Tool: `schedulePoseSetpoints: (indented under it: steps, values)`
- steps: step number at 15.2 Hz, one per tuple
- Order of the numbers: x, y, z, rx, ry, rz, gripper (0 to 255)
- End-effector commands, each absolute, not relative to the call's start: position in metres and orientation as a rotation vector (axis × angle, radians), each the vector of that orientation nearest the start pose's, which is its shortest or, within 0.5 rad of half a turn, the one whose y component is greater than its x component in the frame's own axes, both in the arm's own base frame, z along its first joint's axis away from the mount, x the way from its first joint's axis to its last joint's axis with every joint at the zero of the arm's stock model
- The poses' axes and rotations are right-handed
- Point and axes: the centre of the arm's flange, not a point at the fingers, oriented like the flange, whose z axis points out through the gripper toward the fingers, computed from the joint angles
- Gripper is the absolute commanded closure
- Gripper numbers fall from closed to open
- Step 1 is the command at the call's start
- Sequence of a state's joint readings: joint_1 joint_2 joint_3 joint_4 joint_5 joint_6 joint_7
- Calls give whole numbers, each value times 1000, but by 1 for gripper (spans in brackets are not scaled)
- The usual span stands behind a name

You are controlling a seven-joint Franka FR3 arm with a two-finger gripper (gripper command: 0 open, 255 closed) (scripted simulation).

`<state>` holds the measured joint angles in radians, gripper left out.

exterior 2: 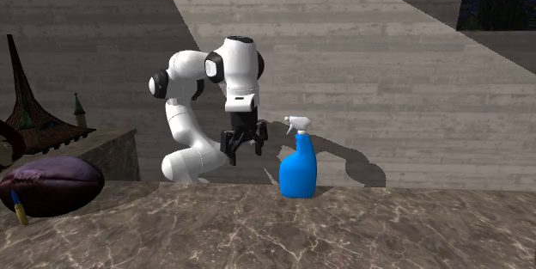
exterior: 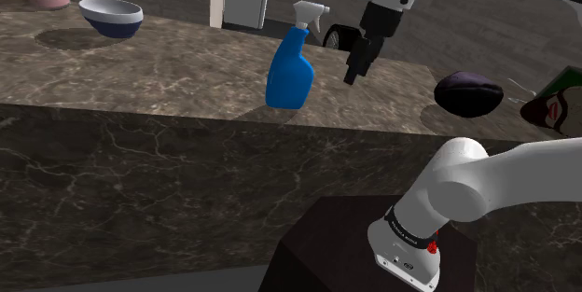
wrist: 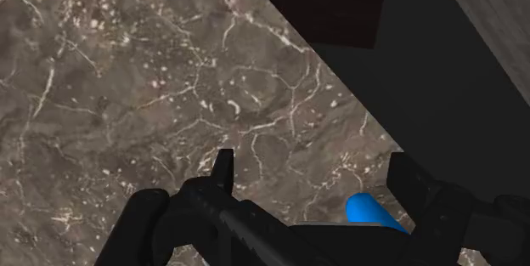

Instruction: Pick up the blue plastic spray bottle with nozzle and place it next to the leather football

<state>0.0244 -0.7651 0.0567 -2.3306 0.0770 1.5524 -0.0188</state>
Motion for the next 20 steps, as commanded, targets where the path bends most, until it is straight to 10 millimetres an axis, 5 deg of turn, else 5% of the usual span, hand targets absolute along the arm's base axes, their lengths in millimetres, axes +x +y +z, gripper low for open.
schedulePoseSetpoints:
  steps: [1,10,20]
  values:
    - [309,39,594,-3101,-131,23,0]
    - [348,75,606,-2657,-1233,-536,0]
    - [359,87,569,-2657,-1233,-536,0]
